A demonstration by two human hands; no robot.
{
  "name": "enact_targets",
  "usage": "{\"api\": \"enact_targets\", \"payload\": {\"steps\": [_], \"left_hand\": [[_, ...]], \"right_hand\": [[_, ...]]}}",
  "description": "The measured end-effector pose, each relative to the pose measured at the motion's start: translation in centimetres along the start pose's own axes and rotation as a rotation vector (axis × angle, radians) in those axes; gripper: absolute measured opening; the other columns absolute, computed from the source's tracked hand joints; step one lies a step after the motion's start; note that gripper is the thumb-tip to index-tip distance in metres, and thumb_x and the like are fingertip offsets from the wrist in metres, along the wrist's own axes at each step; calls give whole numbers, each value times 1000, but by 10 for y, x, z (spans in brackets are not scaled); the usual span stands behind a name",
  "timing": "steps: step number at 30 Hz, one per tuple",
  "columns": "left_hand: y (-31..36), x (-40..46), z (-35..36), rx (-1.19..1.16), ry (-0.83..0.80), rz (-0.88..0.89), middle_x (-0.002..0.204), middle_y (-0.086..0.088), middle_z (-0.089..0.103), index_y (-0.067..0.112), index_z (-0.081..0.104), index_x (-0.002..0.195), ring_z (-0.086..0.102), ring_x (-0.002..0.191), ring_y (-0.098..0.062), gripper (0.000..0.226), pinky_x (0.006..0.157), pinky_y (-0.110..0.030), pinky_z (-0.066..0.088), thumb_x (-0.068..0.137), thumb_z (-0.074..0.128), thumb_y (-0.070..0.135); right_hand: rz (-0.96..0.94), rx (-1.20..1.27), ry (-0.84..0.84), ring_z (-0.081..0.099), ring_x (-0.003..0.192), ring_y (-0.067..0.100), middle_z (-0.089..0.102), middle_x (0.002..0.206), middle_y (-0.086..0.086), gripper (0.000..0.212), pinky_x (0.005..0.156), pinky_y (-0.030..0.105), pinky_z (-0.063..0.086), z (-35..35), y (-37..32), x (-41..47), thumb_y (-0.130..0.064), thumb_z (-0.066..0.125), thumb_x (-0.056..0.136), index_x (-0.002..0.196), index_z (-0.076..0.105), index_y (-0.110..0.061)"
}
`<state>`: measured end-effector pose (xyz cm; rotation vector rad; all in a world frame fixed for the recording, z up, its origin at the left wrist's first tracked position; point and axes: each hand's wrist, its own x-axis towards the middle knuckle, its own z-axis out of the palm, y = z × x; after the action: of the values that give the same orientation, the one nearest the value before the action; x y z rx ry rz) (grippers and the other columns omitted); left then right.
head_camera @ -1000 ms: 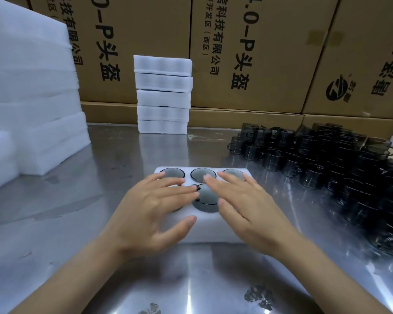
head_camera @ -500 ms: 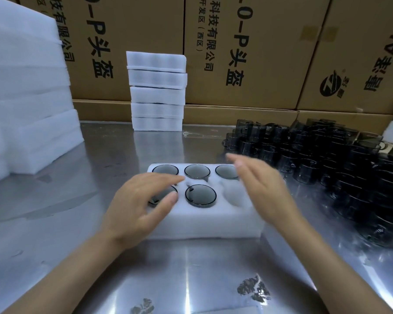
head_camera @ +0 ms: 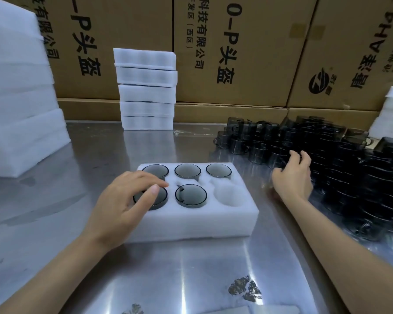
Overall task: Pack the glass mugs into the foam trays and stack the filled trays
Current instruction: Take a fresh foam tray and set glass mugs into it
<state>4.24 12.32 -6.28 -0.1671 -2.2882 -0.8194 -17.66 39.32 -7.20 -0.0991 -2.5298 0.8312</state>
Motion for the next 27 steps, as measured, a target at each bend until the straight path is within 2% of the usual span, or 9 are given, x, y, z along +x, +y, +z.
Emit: {"api": "enact_targets", "payload": {"steps": [3, 6, 10, 13, 16, 19, 22, 24, 27], "left_hand": [[0, 1, -2, 10, -8, 3, 99, 16, 66, 28, 70, 93, 57, 97, -9, 39, 86, -30, 41, 89, 34, 44], [1, 1, -3, 25, -13, 13, 98, 16, 66, 27, 70, 94, 57, 95, -10, 40, 84, -28, 40, 90, 34, 44], [1, 1, -3, 36, -18, 20, 97, 16, 66, 27, 70, 94, 57, 92, -10, 40, 83, -27, 40, 90, 34, 44], [2, 1, -4, 31, -12, 23, 97, 16, 65, 28, 70, 94, 57, 92, -11, 39, 83, -27, 40, 90, 34, 44], [3, 1, -5, 32, -5, 19, 96, 16, 65, 28, 70, 93, 56, 91, -10, 39, 81, -26, 40, 90, 34, 44], [3, 2, -6, 30, -3, 16, 95, 16, 65, 28, 70, 94, 56, 90, -10, 39, 81, -27, 40, 89, 35, 44], [4, 2, -6, 33, -5, 21, 95, 16, 65, 27, 70, 94, 56, 90, -10, 39, 82, -27, 40, 89, 35, 43], [5, 1, -5, 39, -8, 23, 95, 16, 65, 26, 70, 94, 56, 90, -10, 40, 81, -26, 40, 89, 35, 43], [7, 2, -5, 41, -14, 29, 96, 15, 65, 24, 71, 95, 56, 91, -9, 41, 82, -27, 40, 89, 35, 43]], "right_hand": [[97, -4, -6, 42, 123, 34, 35, 145, 11, 57, 86, 46, 43, 5, 6, 7, -15, 50, 89, 143, 32, -12], [110, 21, 38, 43, 119, 34, 39, 137, 13, 52, 84, 44, 42, 7, 9, 6, -17, 53, 88, 137, 39, -12], [87, 69, 140, 44, 115, 32, 44, 126, 12, 39, 81, 41, 42, 0, 10, 2, -29, 59, 88, 123, 52, -14], [36, 160, 226, 51, 104, 30, 46, 115, 7, 27, 75, 38, 43, -11, 3, -1, -37, 58, 89, 107, 57, -17], [-127, 339, 288, 53, 84, 17, 44, 101, -3, 17, 66, 34, 42, -25, -15, -11, -39, 58, 90, 91, 56, -22], [-391, 517, 284, 47, 69, 4, 45, 88, -4, 22, 64, 33, 45, -40, -38, -35, -36, 61, 88, 81, 54, -16], [-617, 587, 241, 47, 66, 5, 43, 76, -10, 24, 57, 25, 38, -55, -51, -67, -35, 60, 84, 71, 49, -17], [-734, 539, 194, 46, 64, 6, 44, 72, -10, 26, 56, 24, 36, -61, -51, -84, -37, 59, 83, 68, 50, -19], [-811, 413, 143, 49, 60, 14, 48, 69, -6, 30, 51, 33, 42, -61, -51, -98, -37, 66, 82, 64, 55, -16]]}}
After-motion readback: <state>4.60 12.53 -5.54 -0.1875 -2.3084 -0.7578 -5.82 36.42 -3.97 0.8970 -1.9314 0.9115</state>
